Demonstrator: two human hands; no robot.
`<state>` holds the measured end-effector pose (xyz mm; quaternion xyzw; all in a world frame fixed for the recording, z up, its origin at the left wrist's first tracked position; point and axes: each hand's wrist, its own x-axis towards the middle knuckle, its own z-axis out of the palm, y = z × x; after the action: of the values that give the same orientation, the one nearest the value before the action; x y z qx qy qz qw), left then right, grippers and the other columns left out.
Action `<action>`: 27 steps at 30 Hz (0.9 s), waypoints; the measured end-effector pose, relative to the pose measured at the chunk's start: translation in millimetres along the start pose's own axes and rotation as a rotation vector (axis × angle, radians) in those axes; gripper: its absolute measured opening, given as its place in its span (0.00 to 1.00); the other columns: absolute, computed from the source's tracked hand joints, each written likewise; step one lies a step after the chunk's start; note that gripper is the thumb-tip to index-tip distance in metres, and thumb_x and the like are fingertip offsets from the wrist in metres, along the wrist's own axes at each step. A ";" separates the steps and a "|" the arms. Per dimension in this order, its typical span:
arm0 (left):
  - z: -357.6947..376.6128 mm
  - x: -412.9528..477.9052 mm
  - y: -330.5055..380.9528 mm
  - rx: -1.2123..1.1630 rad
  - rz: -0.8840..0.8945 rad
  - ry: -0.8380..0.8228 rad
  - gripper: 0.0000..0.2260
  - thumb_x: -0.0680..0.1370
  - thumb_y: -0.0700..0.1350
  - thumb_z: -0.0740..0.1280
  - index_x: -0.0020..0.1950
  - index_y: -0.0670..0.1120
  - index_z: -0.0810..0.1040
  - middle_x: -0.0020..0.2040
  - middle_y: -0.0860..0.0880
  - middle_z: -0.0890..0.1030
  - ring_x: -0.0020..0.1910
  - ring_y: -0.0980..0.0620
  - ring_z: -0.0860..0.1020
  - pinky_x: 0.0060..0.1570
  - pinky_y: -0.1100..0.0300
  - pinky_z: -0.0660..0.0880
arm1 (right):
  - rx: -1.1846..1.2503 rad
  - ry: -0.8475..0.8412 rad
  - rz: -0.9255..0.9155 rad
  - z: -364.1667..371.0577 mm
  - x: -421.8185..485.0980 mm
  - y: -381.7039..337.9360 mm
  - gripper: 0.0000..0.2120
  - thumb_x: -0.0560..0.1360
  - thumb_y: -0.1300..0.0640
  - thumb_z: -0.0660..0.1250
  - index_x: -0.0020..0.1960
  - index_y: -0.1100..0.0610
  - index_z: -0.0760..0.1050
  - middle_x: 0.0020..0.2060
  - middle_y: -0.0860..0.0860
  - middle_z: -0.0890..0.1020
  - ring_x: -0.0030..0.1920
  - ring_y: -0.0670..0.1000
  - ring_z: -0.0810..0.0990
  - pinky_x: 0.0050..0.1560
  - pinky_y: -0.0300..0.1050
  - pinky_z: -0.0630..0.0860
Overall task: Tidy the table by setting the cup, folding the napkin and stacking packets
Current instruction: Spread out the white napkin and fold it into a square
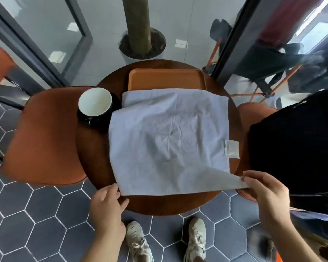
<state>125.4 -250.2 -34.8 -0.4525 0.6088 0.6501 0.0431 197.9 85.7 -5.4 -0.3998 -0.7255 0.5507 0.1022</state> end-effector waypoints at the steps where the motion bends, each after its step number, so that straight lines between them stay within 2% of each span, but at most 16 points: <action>1: -1.9 0.7 -4.6 -0.007 -0.033 0.002 0.04 0.81 0.41 0.66 0.47 0.44 0.78 0.48 0.42 0.81 0.50 0.49 0.82 0.41 0.52 0.81 | -0.005 0.007 0.045 1.1 2.7 10.9 0.13 0.72 0.67 0.73 0.43 0.48 0.85 0.38 0.52 0.86 0.38 0.50 0.85 0.34 0.34 0.80; 3: -2.9 -0.4 -11.9 0.001 -0.074 -0.008 0.05 0.82 0.40 0.64 0.47 0.44 0.77 0.49 0.40 0.80 0.49 0.43 0.82 0.41 0.52 0.79 | -0.067 -0.009 0.088 6.6 5.6 29.8 0.13 0.71 0.66 0.75 0.44 0.48 0.84 0.39 0.52 0.85 0.43 0.56 0.85 0.37 0.43 0.83; 5: 0.3 -1.9 -16.1 0.012 -0.119 -0.018 0.05 0.83 0.41 0.64 0.47 0.43 0.77 0.48 0.38 0.80 0.46 0.39 0.83 0.39 0.50 0.79 | -0.082 -0.045 0.127 12.6 6.8 40.7 0.14 0.69 0.66 0.75 0.46 0.48 0.82 0.42 0.53 0.84 0.45 0.57 0.84 0.44 0.55 0.83; 8: 7.7 -5.3 -16.9 -0.047 -0.292 -0.037 0.09 0.83 0.46 0.65 0.51 0.40 0.74 0.48 0.35 0.80 0.44 0.37 0.82 0.37 0.44 0.83 | -0.074 -0.108 0.190 14.5 8.6 49.2 0.13 0.68 0.64 0.76 0.48 0.49 0.82 0.42 0.51 0.83 0.43 0.54 0.82 0.43 0.53 0.81; 10: 13.1 -7.3 -14.7 -0.146 -0.360 -0.034 0.11 0.84 0.46 0.64 0.55 0.38 0.74 0.49 0.35 0.80 0.45 0.39 0.82 0.40 0.46 0.84 | -0.057 -0.110 0.226 13.7 13.7 55.0 0.10 0.69 0.60 0.76 0.47 0.48 0.82 0.43 0.50 0.84 0.44 0.53 0.83 0.44 0.53 0.81; 13: 19.2 -7.6 -9.7 -0.231 -0.312 0.027 0.07 0.83 0.44 0.65 0.56 0.40 0.76 0.55 0.39 0.80 0.46 0.47 0.81 0.52 0.52 0.77 | -0.030 -0.086 0.300 14.3 21.3 59.8 0.05 0.72 0.58 0.76 0.46 0.51 0.82 0.44 0.54 0.85 0.44 0.56 0.83 0.41 0.52 0.80; 17: 21.7 -9.1 3.6 -0.272 -0.218 0.075 0.02 0.80 0.40 0.68 0.50 0.46 0.78 0.52 0.48 0.81 0.47 0.55 0.80 0.53 0.60 0.73 | 0.038 -0.160 0.396 16.2 18.3 51.3 0.08 0.70 0.67 0.76 0.45 0.57 0.83 0.41 0.58 0.86 0.37 0.54 0.84 0.36 0.46 0.79; 20: 11.7 -9.0 14.2 -0.312 -0.099 0.082 0.04 0.79 0.39 0.68 0.48 0.48 0.78 0.49 0.49 0.82 0.48 0.55 0.82 0.54 0.60 0.75 | -0.091 -0.152 0.260 14.9 11.6 45.4 0.09 0.70 0.66 0.76 0.41 0.52 0.84 0.35 0.50 0.86 0.31 0.46 0.81 0.29 0.38 0.75; 22: 5.2 -9.7 22.1 -0.301 -0.010 0.068 0.05 0.79 0.39 0.69 0.47 0.49 0.79 0.47 0.50 0.82 0.47 0.55 0.83 0.51 0.60 0.76 | -0.167 -0.190 0.146 20.1 5.4 36.7 0.10 0.71 0.63 0.75 0.40 0.48 0.83 0.35 0.44 0.85 0.30 0.42 0.80 0.30 0.37 0.74; 25: -0.3 -10.6 31.3 -0.279 0.080 0.088 0.08 0.78 0.38 0.70 0.44 0.51 0.79 0.45 0.51 0.82 0.41 0.55 0.82 0.48 0.62 0.77 | -0.262 -0.305 0.018 41.3 -4.4 18.9 0.13 0.71 0.63 0.72 0.43 0.44 0.83 0.37 0.38 0.84 0.37 0.39 0.81 0.34 0.31 0.73; 27: -2.1 -9.1 35.6 -0.270 0.114 0.094 0.10 0.78 0.36 0.69 0.44 0.51 0.79 0.43 0.51 0.81 0.38 0.56 0.82 0.47 0.63 0.77 | -0.354 -0.355 -0.085 57.0 -8.4 4.5 0.15 0.72 0.63 0.71 0.49 0.43 0.83 0.36 0.37 0.83 0.40 0.39 0.80 0.37 0.26 0.71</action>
<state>110.2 -256.5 -1.8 -0.4488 0.5418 0.7057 -0.0838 172.1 39.3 -28.2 -0.2776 -0.8335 0.4718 -0.0752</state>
